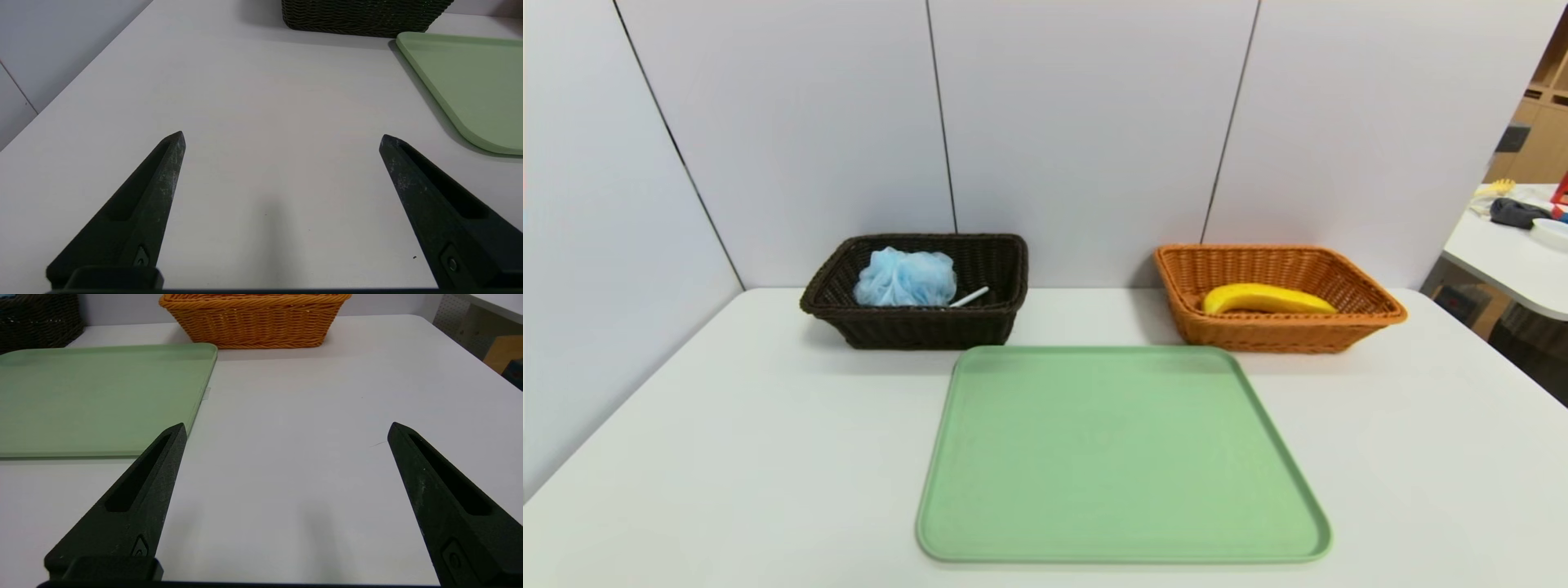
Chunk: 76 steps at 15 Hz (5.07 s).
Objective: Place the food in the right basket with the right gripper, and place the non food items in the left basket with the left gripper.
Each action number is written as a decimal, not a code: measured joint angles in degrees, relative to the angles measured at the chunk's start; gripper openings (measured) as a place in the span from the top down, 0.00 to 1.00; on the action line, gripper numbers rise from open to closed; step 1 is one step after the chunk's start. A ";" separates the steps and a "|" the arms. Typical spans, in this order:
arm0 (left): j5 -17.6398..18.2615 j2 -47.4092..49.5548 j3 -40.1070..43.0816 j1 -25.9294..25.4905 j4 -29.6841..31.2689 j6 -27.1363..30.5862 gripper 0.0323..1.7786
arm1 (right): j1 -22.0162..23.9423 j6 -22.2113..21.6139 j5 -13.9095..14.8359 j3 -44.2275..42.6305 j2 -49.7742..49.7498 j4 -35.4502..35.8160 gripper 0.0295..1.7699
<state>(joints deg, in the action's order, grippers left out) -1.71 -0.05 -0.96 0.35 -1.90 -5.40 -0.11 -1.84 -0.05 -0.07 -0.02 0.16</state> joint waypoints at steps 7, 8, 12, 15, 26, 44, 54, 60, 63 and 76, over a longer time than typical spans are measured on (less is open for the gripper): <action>-0.05 0.02 0.00 0.00 0.00 0.00 0.05 | 0.01 0.00 0.00 0.00 0.00 0.00 0.04; -0.02 0.02 0.00 0.00 -0.02 -0.02 0.05 | 0.01 0.05 0.00 0.00 0.00 0.02 0.04; -0.02 0.02 0.00 0.00 0.00 0.00 0.05 | 0.01 0.06 -0.02 0.00 0.00 0.00 0.04; -0.05 0.02 0.00 -0.02 0.00 0.00 0.05 | 0.01 0.02 -0.02 0.02 0.00 0.00 0.04; 0.00 0.02 0.00 0.00 -0.02 0.00 0.05 | 0.00 0.16 -0.02 0.05 0.00 0.00 0.04; -0.02 0.02 0.00 -0.02 -0.02 0.00 0.05 | 0.01 0.06 0.00 0.07 0.00 0.00 0.04; -0.02 0.02 0.00 0.00 -0.02 0.00 0.05 | 0.01 0.09 0.00 0.07 0.00 0.06 0.04; 0.00 0.02 0.00 -0.02 -0.02 0.00 0.05 | 0.01 0.09 -0.05 0.07 0.00 0.02 0.04; -0.02 0.02 0.00 -0.02 -0.02 0.00 0.05 | 0.01 0.05 0.02 0.07 0.00 0.00 0.04; -0.02 0.02 0.00 0.00 -0.02 0.00 0.05 | 0.00 0.09 -0.02 0.07 0.00 0.00 0.04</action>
<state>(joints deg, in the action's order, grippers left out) -1.73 -0.02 -0.96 0.35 -1.93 -5.40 -0.11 -1.76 -0.07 0.00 -0.02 0.16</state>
